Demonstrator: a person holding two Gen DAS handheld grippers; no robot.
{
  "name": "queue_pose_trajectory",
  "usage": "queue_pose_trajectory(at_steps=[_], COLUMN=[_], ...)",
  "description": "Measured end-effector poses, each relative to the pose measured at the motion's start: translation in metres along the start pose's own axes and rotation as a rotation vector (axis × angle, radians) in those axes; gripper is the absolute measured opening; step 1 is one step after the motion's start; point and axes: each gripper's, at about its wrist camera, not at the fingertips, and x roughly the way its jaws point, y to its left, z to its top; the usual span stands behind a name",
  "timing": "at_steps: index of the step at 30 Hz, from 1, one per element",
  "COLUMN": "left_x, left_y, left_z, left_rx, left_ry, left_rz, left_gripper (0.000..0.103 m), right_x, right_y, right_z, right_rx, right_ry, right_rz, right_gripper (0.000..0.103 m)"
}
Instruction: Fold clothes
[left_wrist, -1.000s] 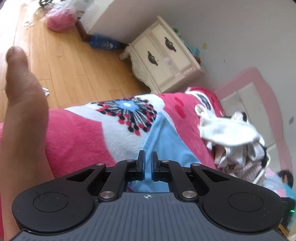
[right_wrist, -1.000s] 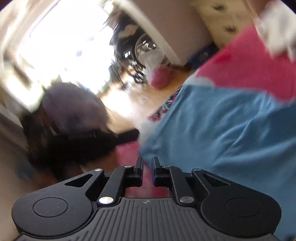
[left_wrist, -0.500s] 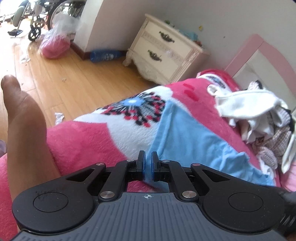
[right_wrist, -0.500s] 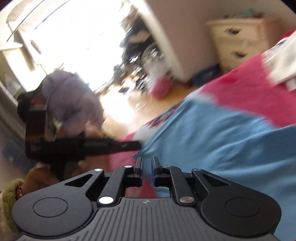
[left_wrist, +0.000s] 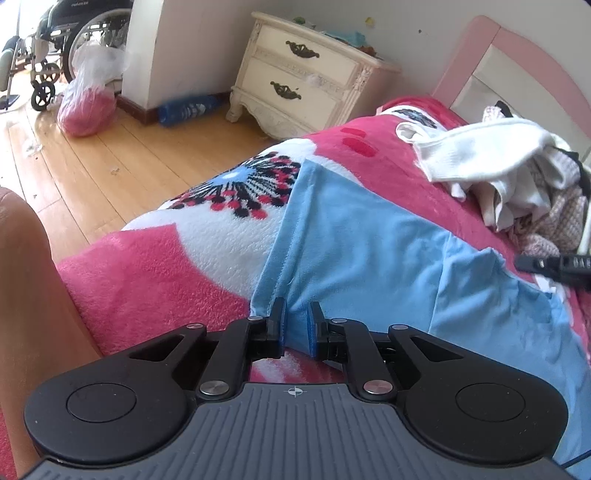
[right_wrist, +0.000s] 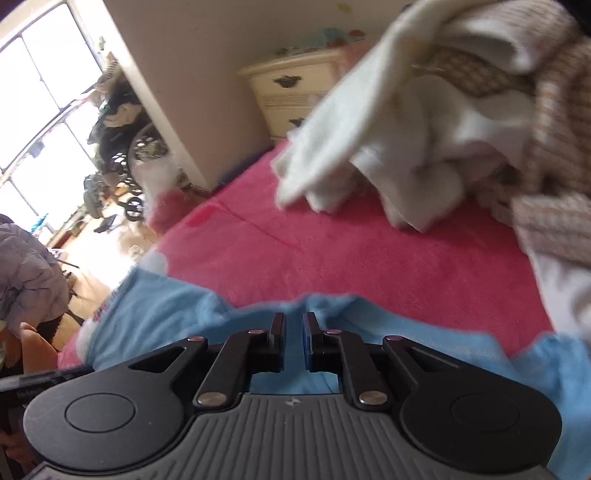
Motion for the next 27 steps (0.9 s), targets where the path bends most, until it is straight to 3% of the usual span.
queue_pose_trajectory(at_steps=[1,2,4,7,11,12,13,14,18,23,26,27], left_x=[0.001,0.001,0.002,0.002,0.001,0.001,0.000,0.000,0.000,0.000,-0.002,-0.003], left_y=[0.000,-0.001,-0.004,-0.006,-0.004,-0.003,-0.003,-0.002,-0.002,-0.004,-0.004,-0.004], left_z=[-0.001,-0.001,-0.003,-0.004,-0.004,-0.004,-0.004,-0.004,-0.005,-0.006,-0.006,-0.005], left_rx=[0.005,0.011,0.035,0.054,0.048,0.045,0.044,0.043,0.041,0.057,0.056,0.052], left_ry=[-0.002,-0.004,-0.009,-0.013,-0.014,-0.014,-0.014,-0.015,-0.017,-0.021,-0.027,-0.032], left_rz=[0.003,0.007,0.016,0.022,0.015,0.012,0.011,0.009,0.006,0.013,0.011,0.009], left_gripper=[0.011,0.011,0.011,0.011,0.011,0.011,0.011,0.011,0.012,0.012,0.012,0.012], right_x=[0.002,0.004,0.016,0.041,0.076,0.084,0.088,0.091,0.089,0.103,0.087,0.079], right_y=[0.004,0.008,0.020,0.039,0.064,0.070,0.077,0.083,0.095,0.090,0.086,0.084], right_z=[0.005,0.011,0.022,0.034,0.033,0.031,0.028,0.025,0.022,0.020,0.026,0.029], right_rx=[-0.009,-0.018,-0.071,-0.145,-0.232,-0.258,-0.295,-0.330,-0.372,-0.335,-0.292,-0.275], right_ry=[-0.007,-0.014,-0.002,0.075,0.181,0.203,0.205,0.203,0.078,0.062,-0.002,-0.029], right_rz=[0.020,0.040,0.071,0.116,0.109,0.101,0.080,0.060,0.035,0.000,-0.023,-0.029], right_gripper=[0.017,0.030,0.043,0.050,0.050,0.045,0.020,0.005,0.005,0.008,0.035,0.035])
